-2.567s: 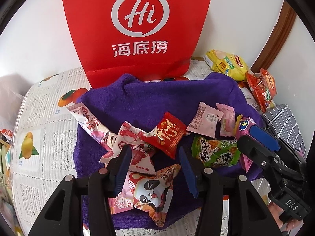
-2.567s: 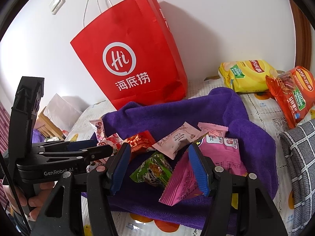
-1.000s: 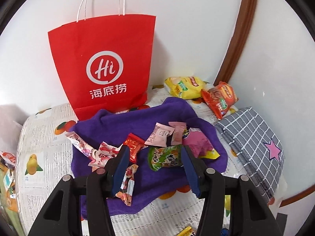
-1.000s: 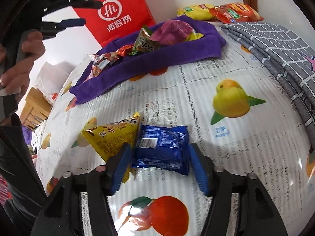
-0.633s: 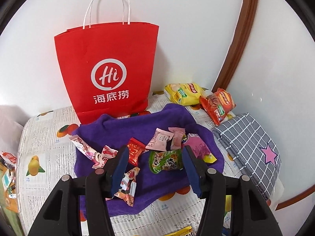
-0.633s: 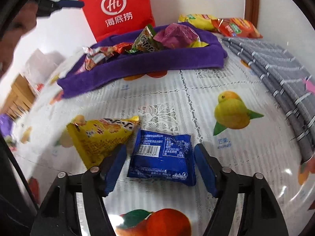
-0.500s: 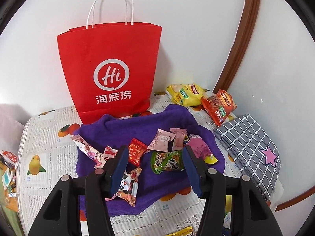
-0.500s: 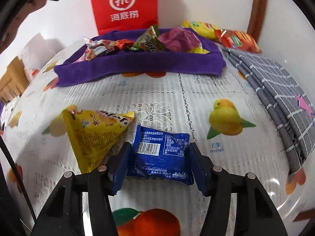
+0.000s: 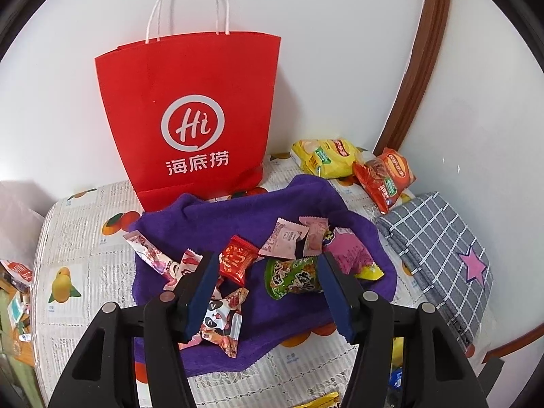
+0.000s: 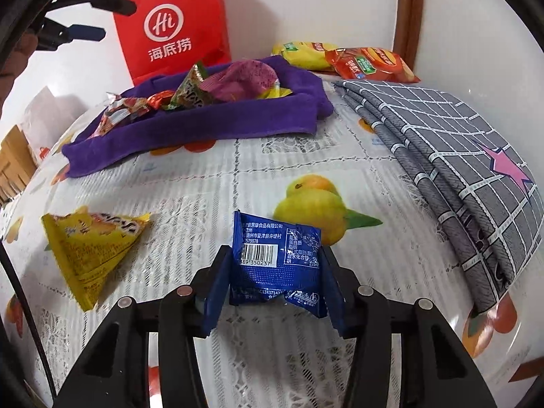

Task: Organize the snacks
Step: 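Grasp the blue biscuit packet from the bed with the right gripper, then grasp the yellow triangular snack bag from the bed with the left gripper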

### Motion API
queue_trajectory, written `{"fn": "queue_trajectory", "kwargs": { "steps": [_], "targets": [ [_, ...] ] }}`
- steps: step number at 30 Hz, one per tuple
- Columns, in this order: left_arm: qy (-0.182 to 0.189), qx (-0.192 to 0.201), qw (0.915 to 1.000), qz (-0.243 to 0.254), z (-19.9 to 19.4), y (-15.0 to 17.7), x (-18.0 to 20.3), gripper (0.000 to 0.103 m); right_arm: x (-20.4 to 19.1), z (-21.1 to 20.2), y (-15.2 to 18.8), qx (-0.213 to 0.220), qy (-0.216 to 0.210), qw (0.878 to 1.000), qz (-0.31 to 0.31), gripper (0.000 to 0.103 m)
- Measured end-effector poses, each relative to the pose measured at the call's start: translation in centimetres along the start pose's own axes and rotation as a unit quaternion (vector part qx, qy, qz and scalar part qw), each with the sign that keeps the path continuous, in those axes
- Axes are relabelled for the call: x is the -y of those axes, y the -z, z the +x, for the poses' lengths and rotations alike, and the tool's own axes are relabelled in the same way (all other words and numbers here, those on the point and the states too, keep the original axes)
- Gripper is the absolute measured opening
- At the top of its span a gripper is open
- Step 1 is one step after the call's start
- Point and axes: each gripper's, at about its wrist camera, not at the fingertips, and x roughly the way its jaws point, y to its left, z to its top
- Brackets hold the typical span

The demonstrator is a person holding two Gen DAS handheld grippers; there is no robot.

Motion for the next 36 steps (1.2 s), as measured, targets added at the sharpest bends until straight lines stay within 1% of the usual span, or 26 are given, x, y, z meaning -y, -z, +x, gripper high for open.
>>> {"fn": "queue_trajectory", "kwargs": {
  "steps": [6,8,11,15,17,19,21,25,30,32,34,36],
  "targets": [
    [0.005,-0.016,0.9997,0.019,0.7,0.6,1.8,0.058,0.8,1.1,-1.3,-0.001,0.001,1.0,0.001,0.051],
    [0.005,-0.023,0.9994,0.027,0.8,1.0,2.5,0.058,1.4,1.4,-1.7,-0.004,0.009,1.0,0.002,0.051],
    [0.011,-0.035,0.999,0.027,0.8,2.0,3.1,0.058,2.4,1.6,-1.9,-0.008,0.001,1.0,0.004,0.051],
    [0.056,-0.057,0.9966,0.019,0.3,4.8,3.1,0.059,3.0,1.5,-1.9,-0.005,-0.017,1.0,0.014,0.051],
    [0.07,-0.068,0.9951,0.015,0.2,6.0,2.9,0.064,3.0,1.4,-1.8,-0.004,-0.017,1.0,0.014,0.051],
    [0.082,-0.081,0.9933,0.009,0.1,7.7,2.6,0.064,3.1,1.5,-1.9,-0.003,-0.019,1.0,0.018,0.051],
    [0.084,-0.091,0.9923,0.008,0.0,9.1,2.4,0.065,3.3,1.4,-1.8,0.0,-0.025,0.999,0.027,0.051],
    [0.084,-0.097,0.9917,0.007,-0.5,12.2,2.4,0.067,3.8,1.2,-1.7,0.005,-0.031,0.999,0.045,0.051],
    [0.098,-0.103,0.9897,0.012,-0.7,14.9,3.5,0.067,3.6,1.3,-1.6,0.005,-0.026,0.999,0.041,0.051],
    [0.103,-0.108,0.9885,0.022,-0.5,15.9,4.3,0.067,3.6,1.2,-1.6,0.006,-0.027,0.999,0.041,0.051],
    [0.1,-0.115,0.9877,0.034,0.0,17.0,5.0,0.067,3.7,1.2,-1.6,0.007,-0.031,0.998,0.045,0.051],
    [0.087,-0.117,0.9883,0.045,0.4,17.7,5.6,0.067,3.8,1.2,-1.5,0.008,-0.035,0.998,0.049,0.051]
  ]
}}
